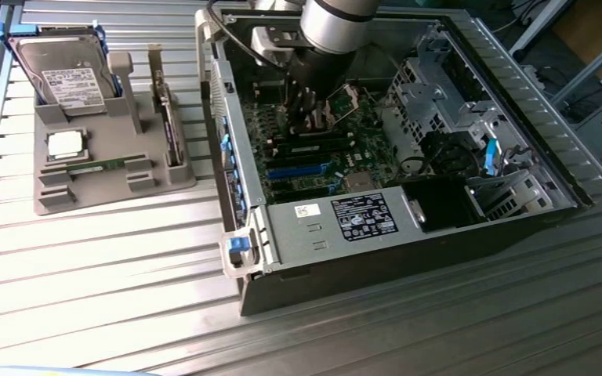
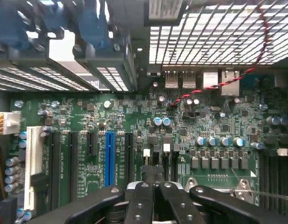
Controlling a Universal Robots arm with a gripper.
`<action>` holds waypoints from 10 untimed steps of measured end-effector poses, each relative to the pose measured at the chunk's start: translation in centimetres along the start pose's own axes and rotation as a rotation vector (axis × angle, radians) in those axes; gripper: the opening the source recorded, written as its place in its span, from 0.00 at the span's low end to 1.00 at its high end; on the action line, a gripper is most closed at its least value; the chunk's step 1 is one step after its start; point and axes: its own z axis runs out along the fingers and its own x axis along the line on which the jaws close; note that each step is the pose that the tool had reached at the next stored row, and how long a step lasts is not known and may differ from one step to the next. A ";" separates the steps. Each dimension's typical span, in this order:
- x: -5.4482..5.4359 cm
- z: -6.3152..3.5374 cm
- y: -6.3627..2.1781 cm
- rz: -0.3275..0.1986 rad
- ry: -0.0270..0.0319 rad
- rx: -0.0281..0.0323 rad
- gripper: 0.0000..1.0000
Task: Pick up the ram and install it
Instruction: 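Press down the ram until it locks into place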
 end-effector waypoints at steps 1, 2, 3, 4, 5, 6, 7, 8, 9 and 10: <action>0.0 -0.07 -0.55 0.000 -0.0016 -0.0003 0.11; 0.0 -0.19 -1.60 -0.001 -0.0043 -0.0009 0.11; 0.0 -0.30 -2.57 -0.001 -0.0076 -0.0020 0.11; 0.1 -0.41 -3.50 -0.001 -0.0119 -0.0042 0.11; 0.1 -0.50 -4.33 -0.002 -0.0154 -0.0056 0.11; 0.1 -0.56 -4.95 -0.002 -0.0181 -0.0062 0.11; 0.1 -0.61 -5.40 -0.002 -0.0202 -0.0065 0.11; 0.1 -0.66 -5.87 -0.003 -0.0219 -0.0068 0.11; 0.1 -0.71 -6.35 -0.003 -0.0234 -0.0072 0.11; 0.1 -0.80 -7.18 -0.003 -0.0260 -0.0080 0.11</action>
